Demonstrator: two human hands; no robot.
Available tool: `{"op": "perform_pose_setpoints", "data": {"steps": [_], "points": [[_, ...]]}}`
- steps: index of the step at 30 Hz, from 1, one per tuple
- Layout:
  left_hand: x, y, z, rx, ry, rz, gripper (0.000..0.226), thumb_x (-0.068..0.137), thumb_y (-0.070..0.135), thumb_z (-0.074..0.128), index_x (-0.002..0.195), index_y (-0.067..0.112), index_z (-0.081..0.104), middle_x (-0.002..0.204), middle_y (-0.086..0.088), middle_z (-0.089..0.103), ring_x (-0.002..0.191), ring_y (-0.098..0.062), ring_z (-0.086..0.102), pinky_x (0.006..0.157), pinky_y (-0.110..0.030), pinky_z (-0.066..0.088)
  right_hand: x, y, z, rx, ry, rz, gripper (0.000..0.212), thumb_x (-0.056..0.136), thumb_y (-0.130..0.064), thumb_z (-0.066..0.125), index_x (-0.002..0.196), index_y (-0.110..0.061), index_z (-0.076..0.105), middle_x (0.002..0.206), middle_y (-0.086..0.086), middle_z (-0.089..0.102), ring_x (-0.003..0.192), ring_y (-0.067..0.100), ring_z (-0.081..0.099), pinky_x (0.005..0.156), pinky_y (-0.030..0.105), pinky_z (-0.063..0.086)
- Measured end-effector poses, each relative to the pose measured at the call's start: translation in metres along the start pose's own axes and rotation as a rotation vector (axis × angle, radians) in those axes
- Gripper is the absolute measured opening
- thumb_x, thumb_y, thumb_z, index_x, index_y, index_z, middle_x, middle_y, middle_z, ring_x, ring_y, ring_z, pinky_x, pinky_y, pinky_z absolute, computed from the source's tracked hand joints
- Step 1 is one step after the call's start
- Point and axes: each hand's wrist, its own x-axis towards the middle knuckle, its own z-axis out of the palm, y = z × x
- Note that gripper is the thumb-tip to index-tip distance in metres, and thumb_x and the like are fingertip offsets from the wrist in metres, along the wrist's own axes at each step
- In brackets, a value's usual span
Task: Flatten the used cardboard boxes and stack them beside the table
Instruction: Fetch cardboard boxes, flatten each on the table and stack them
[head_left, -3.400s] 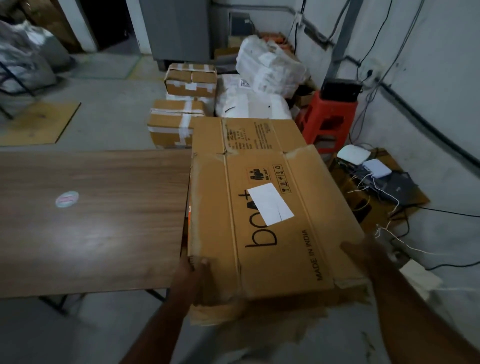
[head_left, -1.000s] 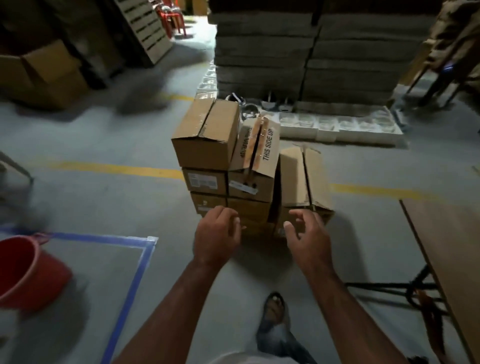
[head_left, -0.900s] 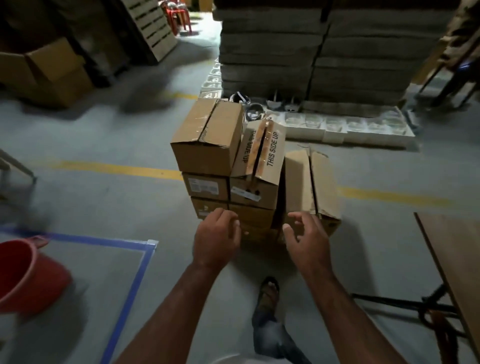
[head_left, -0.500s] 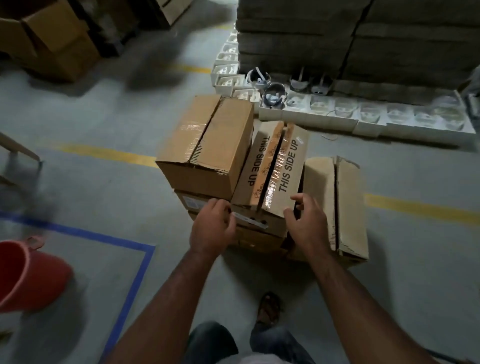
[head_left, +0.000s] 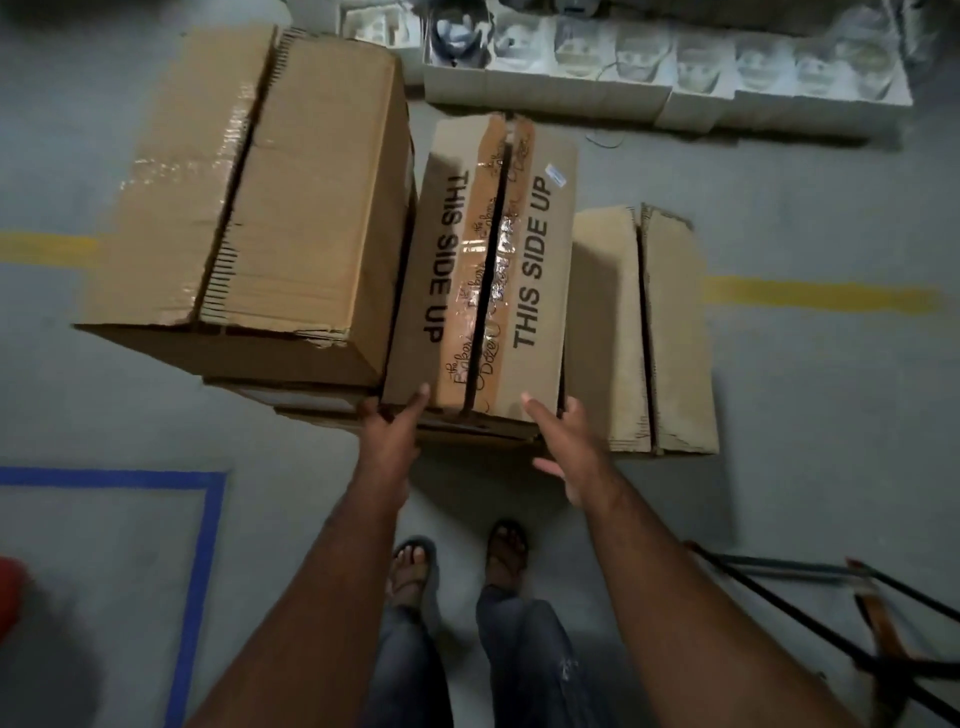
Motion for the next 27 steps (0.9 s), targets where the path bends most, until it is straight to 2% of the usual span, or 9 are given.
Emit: {"op": "perform_pose_setpoints", "data": {"steps": [4,6,9,12,15,17,20,23,27], "points": [[-0.002,-0.001,0.011,-0.100,-0.002,0.015,0.067,0.081,0.037,0.085,0.129,0.027,0.039,0.141,-0.004,0.050,0.123,-0.025,0.051,0.100,-0.054,0.049,0.005,0.000,0.001,0.067,0.064,-0.036,0.092,0.086,-0.051,0.078,0.156,-0.021,0.027,0.143,0.000,0.046,0.123,0.021,0.049,0.109,0.052,0.046],[-0.011,0.006,0.019,-0.139,-0.013,0.016,0.074,0.080,0.032,0.086,0.135,0.028,0.036,0.143,-0.004,0.047,0.124,-0.024,0.051,0.099,-0.057,0.051,0.005,-0.004,-0.003,0.062,0.129,-0.115,0.090,0.077,-0.054,0.084,0.145,-0.025,0.034,0.141,-0.001,0.052,0.117,0.019,0.053,0.104,0.051,0.049],[-0.024,0.018,0.024,-0.114,-0.024,0.013,0.086,0.081,0.034,0.085,0.147,0.031,0.029,0.140,-0.002,0.043,0.122,-0.026,0.046,0.103,-0.063,0.047,-0.009,-0.021,-0.009,0.069,0.164,-0.188,0.098,0.062,-0.063,0.087,0.137,-0.030,0.034,0.131,0.000,0.058,0.114,0.022,0.059,0.097,0.052,0.051],[-0.034,0.025,0.017,-0.141,-0.063,-0.009,0.089,0.081,0.037,0.084,0.152,0.029,0.032,0.138,0.000,0.046,0.129,-0.028,0.045,0.102,-0.067,0.045,-0.028,-0.035,-0.014,0.033,0.169,-0.279,0.078,0.071,-0.056,0.085,0.127,-0.033,0.035,0.124,-0.002,0.062,0.109,0.021,0.064,0.093,0.051,0.057],[-0.058,0.029,0.008,-0.140,-0.131,0.004,0.087,0.082,0.032,0.083,0.154,0.026,0.034,0.135,-0.003,0.051,0.131,-0.029,0.047,0.105,-0.062,0.046,-0.054,-0.039,-0.017,-0.002,0.219,-0.341,0.068,0.081,-0.046,0.082,0.126,-0.027,0.035,0.121,0.001,0.062,0.106,0.021,0.065,0.088,0.047,0.060],[-0.079,0.038,0.002,-0.115,-0.172,0.075,0.082,0.085,0.029,0.082,0.153,0.028,0.036,0.137,-0.003,0.053,0.121,-0.022,0.054,0.103,-0.056,0.050,-0.076,-0.035,-0.021,0.033,0.266,-0.369,0.067,0.083,-0.046,0.081,0.126,-0.025,0.034,0.122,0.001,0.062,0.107,0.020,0.064,0.087,0.044,0.060],[-0.110,0.060,-0.007,0.003,-0.262,0.251,0.069,0.083,0.034,0.082,0.140,0.035,0.043,0.136,-0.004,0.053,0.114,-0.021,0.059,0.086,-0.044,0.058,-0.120,-0.023,-0.024,0.187,0.300,-0.393,0.073,0.080,-0.049,0.081,0.129,-0.026,0.033,0.121,-0.001,0.061,0.108,0.018,0.064,0.090,0.045,0.059],[-0.151,0.082,-0.014,0.109,-0.382,0.398,0.062,0.087,0.032,0.078,0.136,0.034,0.041,0.131,-0.001,0.055,0.110,-0.018,0.060,0.077,-0.036,0.056,-0.167,-0.007,-0.027,0.368,0.335,-0.437,0.079,0.079,-0.047,0.083,0.134,-0.024,0.031,0.122,-0.002,0.058,0.112,0.019,0.063,0.088,0.043,0.058],[-0.205,0.089,-0.016,0.191,-0.543,0.547,0.061,0.086,0.033,0.079,0.134,0.033,0.040,0.128,-0.001,0.058,0.110,-0.022,0.065,0.084,-0.044,0.062,-0.226,0.011,-0.038,0.572,0.415,-0.480,0.079,0.083,-0.039,0.083,0.141,-0.023,0.031,0.124,0.001,0.059,0.110,0.016,0.065,0.088,0.039,0.059]]}}
